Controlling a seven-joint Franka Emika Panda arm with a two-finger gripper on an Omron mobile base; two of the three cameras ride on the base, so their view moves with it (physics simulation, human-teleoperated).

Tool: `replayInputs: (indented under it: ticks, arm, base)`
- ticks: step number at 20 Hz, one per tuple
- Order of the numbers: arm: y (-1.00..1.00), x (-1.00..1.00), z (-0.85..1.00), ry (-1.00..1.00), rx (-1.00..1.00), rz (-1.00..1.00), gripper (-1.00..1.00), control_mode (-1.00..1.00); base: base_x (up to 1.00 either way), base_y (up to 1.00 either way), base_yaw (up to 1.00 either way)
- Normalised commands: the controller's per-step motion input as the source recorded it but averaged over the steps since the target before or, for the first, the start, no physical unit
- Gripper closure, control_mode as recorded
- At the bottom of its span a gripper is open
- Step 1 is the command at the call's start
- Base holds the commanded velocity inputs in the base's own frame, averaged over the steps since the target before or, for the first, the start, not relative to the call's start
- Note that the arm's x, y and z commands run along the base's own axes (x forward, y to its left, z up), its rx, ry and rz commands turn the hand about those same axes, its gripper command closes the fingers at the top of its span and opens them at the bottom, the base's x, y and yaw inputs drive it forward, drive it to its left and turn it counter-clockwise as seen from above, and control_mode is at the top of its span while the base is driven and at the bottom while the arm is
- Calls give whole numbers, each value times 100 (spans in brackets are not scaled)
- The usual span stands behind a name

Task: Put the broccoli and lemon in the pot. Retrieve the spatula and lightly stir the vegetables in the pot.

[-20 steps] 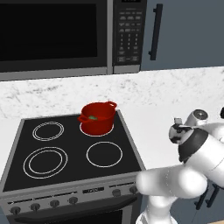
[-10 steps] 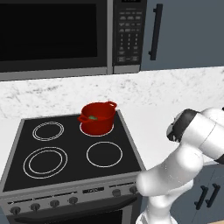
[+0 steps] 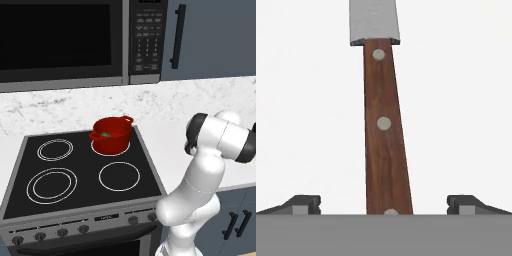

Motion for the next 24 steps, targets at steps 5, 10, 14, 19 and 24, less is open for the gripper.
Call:
replayInputs:
  ticks: [5, 10, 14, 19, 24]
  arm:
    - [-17, 6, -17, 2, 0, 0, -100, -100]
    - [0, -1, -25, 3, 0, 1, 100, -100]
    - [0, -19, -13, 0, 0, 0, 100, -100]
    - [0, -25, -1, 0, 0, 0, 100, -100]
    - [13, -35, 25, -1, 5, 0, 100, -100]
  base:
    - [0, 0, 0]
    - [0, 0, 0]
    - [0, 0, 0]
    - [0, 0, 0]
    - [0, 0, 0]
